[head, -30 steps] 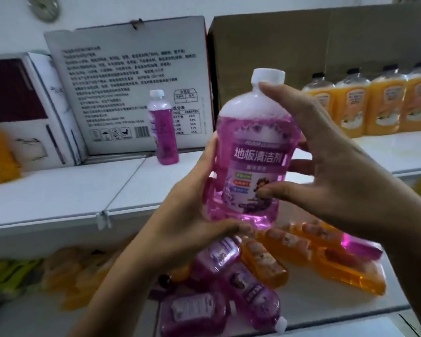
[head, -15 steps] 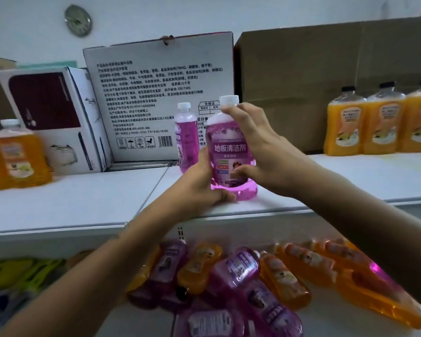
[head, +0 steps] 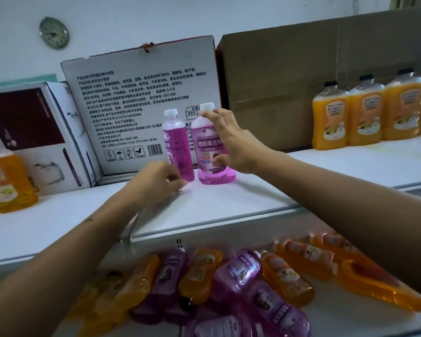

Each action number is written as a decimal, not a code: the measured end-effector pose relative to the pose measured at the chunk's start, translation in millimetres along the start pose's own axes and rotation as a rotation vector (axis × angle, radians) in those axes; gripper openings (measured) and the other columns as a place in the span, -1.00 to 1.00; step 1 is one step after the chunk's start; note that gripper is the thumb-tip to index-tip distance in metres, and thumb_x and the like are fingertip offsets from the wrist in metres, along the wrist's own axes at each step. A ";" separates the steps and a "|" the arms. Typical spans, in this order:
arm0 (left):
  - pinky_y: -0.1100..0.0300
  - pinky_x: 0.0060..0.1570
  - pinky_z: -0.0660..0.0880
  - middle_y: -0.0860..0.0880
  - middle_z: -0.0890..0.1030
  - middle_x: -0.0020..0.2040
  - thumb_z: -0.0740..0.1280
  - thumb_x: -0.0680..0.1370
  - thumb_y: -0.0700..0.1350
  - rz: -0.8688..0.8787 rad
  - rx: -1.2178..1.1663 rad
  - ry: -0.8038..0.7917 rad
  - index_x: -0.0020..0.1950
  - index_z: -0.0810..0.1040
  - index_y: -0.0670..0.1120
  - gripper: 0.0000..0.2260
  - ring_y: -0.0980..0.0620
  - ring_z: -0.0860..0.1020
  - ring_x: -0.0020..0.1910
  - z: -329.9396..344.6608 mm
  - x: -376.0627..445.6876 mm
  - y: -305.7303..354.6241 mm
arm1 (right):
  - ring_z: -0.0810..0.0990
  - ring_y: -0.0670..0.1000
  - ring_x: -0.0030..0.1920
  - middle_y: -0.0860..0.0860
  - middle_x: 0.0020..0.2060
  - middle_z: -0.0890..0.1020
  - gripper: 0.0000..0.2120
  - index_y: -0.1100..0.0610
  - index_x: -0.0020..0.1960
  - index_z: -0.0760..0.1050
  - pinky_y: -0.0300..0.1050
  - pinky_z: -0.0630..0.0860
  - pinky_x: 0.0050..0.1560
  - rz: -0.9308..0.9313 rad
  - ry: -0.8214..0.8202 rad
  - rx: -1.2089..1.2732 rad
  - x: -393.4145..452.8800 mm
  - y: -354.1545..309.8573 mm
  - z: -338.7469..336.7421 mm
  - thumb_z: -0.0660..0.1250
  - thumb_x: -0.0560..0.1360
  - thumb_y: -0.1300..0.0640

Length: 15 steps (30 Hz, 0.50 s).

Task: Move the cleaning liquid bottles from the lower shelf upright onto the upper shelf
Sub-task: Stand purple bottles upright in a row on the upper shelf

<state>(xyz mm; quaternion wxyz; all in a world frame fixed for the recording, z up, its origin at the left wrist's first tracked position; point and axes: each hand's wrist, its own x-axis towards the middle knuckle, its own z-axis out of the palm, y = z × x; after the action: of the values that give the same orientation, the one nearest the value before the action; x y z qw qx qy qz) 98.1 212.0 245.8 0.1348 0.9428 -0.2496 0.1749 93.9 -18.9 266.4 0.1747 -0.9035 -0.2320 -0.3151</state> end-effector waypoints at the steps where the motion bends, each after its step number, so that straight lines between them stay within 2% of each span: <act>1: 0.16 -0.29 0.47 0.03 0.65 -0.28 0.40 0.55 0.03 -0.077 -0.013 -0.011 -0.22 0.61 -0.07 -0.77 0.00 0.60 -0.29 -4.0 6.4 -13.3 | 0.64 0.29 -0.04 0.09 0.52 0.09 0.00 -0.08 0.58 0.01 0.17 0.62 0.03 -0.005 -0.001 0.000 4.5 3.7 3.6 0.55 0.37 0.29; 2: 0.17 -0.31 0.43 0.01 0.64 -0.29 0.39 0.55 0.08 -0.141 -0.011 -0.025 -0.19 0.61 -0.11 -0.73 -0.01 0.58 -0.30 -6.2 14.3 -27.3 | 0.64 0.26 -0.06 0.09 0.52 0.09 0.01 -0.09 0.58 0.01 0.15 0.63 0.01 -0.006 -0.001 0.001 8.9 8.0 6.5 0.55 0.37 0.30; 3: 0.17 -0.27 0.43 -0.03 0.64 -0.22 0.38 0.54 0.12 -0.200 -0.014 -0.048 -0.07 0.61 -0.16 -0.67 -0.03 0.56 -0.25 -6.9 22.0 -40.4 | 0.64 0.25 -0.06 0.08 0.52 0.09 0.02 -0.10 0.58 0.00 0.12 0.63 0.01 -0.003 -0.003 0.006 12.9 12.5 8.9 0.55 0.37 0.30; 4: 0.13 -0.15 0.46 -0.08 0.64 -0.07 0.39 0.53 0.15 -0.268 -0.053 -0.077 0.14 0.57 -0.21 -0.56 -0.04 0.57 -0.13 -7.6 28.1 -50.2 | 0.64 0.23 -0.05 0.08 0.52 0.08 0.02 -0.11 0.58 0.00 0.09 0.62 0.02 0.002 -0.007 0.013 16.5 16.6 10.9 0.56 0.37 0.29; 6: 0.04 0.27 0.42 -0.13 0.51 0.36 0.40 0.52 0.14 -0.382 -0.256 -0.154 0.52 0.24 -0.21 -0.28 -0.08 0.50 0.26 -5.4 35.2 -58.7 | 0.63 0.23 -0.02 0.07 0.54 0.07 0.02 -0.13 0.58 -0.01 0.04 0.61 0.03 0.016 -0.012 0.028 22.2 23.3 14.6 0.56 0.37 0.27; 7: 0.02 0.42 0.31 -0.11 0.40 0.48 0.41 0.53 0.10 -0.389 -0.379 -0.174 0.58 0.11 -0.19 -0.21 -0.08 0.41 0.40 -1.0 39.4 -60.4 | 0.63 0.23 -0.01 0.07 0.54 0.07 0.02 -0.13 0.58 0.00 0.03 0.60 0.03 0.018 -0.011 0.032 24.3 25.7 16.7 0.56 0.37 0.27; 8: 0.02 0.48 0.24 -0.08 0.34 0.52 0.41 0.53 0.05 -0.366 -0.486 -0.184 0.60 0.06 -0.17 -0.20 -0.05 0.36 0.46 3.5 43.6 -59.4 | 0.63 0.22 -0.01 0.07 0.54 0.07 0.02 -0.13 0.58 0.00 0.02 0.60 0.01 0.014 -0.006 0.033 26.3 27.7 18.7 0.56 0.37 0.27; 9: 0.05 0.47 0.26 -0.06 0.37 0.51 0.41 0.54 0.00 -0.337 -0.562 -0.184 0.59 0.10 -0.16 -0.25 0.01 0.40 0.43 7.1 47.5 -57.0 | 0.63 0.21 -0.03 0.07 0.54 0.08 0.02 -0.13 0.58 0.00 0.01 0.61 0.00 0.009 -0.002 0.033 28.3 29.3 20.5 0.56 0.37 0.28; 10: 0.12 0.40 0.34 -0.02 0.46 0.44 0.41 0.54 -0.04 -0.314 -0.609 -0.173 0.55 0.21 -0.14 -0.34 0.11 0.50 0.32 10.2 50.8 -54.2 | 0.63 0.18 -0.05 0.06 0.53 0.08 0.02 -0.14 0.57 0.00 0.00 0.62 -0.02 0.002 0.002 0.033 30.3 30.7 21.9 0.56 0.37 0.28; 12: 0.22 0.20 0.48 0.07 0.63 0.18 0.41 0.54 -0.07 -0.271 -0.639 -0.138 0.34 0.45 -0.05 -0.61 0.28 0.62 0.00 14.1 53.7 -47.3 | 0.61 0.12 -0.09 0.06 0.52 0.09 0.03 -0.15 0.57 0.00 -0.09 0.62 -0.06 -0.011 0.009 0.037 33.8 33.4 23.8 0.56 0.37 0.30; 13: 0.26 0.09 0.50 0.10 0.66 0.08 0.42 0.53 -0.07 -0.262 -0.644 -0.126 0.24 0.50 -0.02 -0.70 0.29 0.62 -0.06 14.9 53.0 -43.4 | 0.60 0.10 -0.09 0.06 0.52 0.08 0.03 -0.16 0.57 -0.01 -0.15 0.60 -0.08 -0.014 0.008 0.041 34.8 35.1 24.9 0.55 0.37 0.31; 15: 0.32 -0.08 0.47 0.11 0.66 -0.01 0.44 0.53 -0.10 -0.278 -0.669 -0.067 0.10 0.53 0.00 -0.82 0.22 0.62 -0.06 16.0 48.9 -37.1 | 0.59 0.08 -0.08 0.06 0.52 0.07 0.03 -0.16 0.56 -0.02 -0.20 0.56 -0.08 -0.017 0.000 0.046 36.7 38.6 27.7 0.55 0.37 0.32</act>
<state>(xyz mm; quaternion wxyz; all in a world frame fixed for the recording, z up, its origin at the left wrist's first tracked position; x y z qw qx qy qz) 161.4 216.9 244.6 0.4500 0.8767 -0.1668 0.0324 153.3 -26.9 263.3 0.1928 -0.8974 -0.2467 -0.3110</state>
